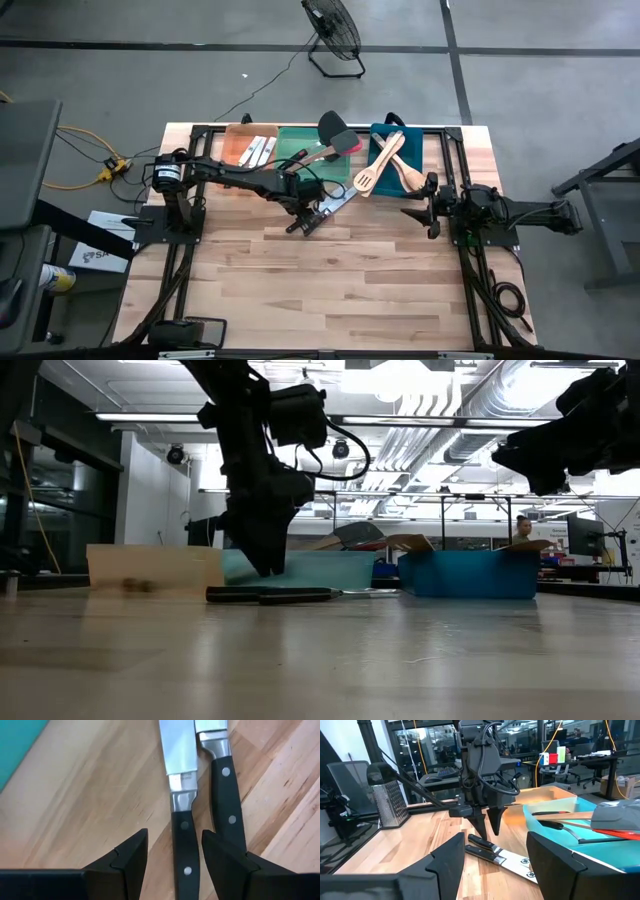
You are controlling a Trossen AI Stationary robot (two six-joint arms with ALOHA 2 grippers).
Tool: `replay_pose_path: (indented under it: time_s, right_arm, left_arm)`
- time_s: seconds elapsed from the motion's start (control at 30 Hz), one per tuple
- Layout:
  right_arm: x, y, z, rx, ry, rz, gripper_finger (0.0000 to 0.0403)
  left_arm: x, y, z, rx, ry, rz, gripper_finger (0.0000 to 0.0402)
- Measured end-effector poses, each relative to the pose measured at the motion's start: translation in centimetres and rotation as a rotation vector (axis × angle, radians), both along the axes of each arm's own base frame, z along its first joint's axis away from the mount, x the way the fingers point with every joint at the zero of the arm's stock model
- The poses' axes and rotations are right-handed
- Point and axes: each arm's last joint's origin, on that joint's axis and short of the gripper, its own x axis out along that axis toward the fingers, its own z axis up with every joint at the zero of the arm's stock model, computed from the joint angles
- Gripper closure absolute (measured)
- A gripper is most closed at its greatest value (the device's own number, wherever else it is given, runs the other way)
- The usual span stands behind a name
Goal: Pick & Place Kitchen Items
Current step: Put the black knife into the orange bin
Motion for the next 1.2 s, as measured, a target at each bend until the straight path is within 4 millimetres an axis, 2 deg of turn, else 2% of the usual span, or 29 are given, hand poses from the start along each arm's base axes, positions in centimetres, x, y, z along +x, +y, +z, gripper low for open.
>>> replay_pose_path:
  time_s: [0.87, 1.0, 1.2]
  right_arm:
    - [0.0, 0.0, 0.0, 0.000, 0.000, -0.002, 0.0198]
    - [0.0, 0.0, 0.0, 0.000, 0.000, -0.002, 0.0198]
    - [0.0, 0.0, 0.0, 0.000, 0.000, -0.003, 0.0198]
  left_arm:
    - [0.7, -0.1, -2.8, -0.026, 0.075, -0.074, 0.0222]
    - [0.7, -0.1, -3.2, -0.026, 0.095, -0.073, 0.0245]
    - [0.6, 0.0, -4.2, -0.035, 0.142, -0.072, 0.0318]
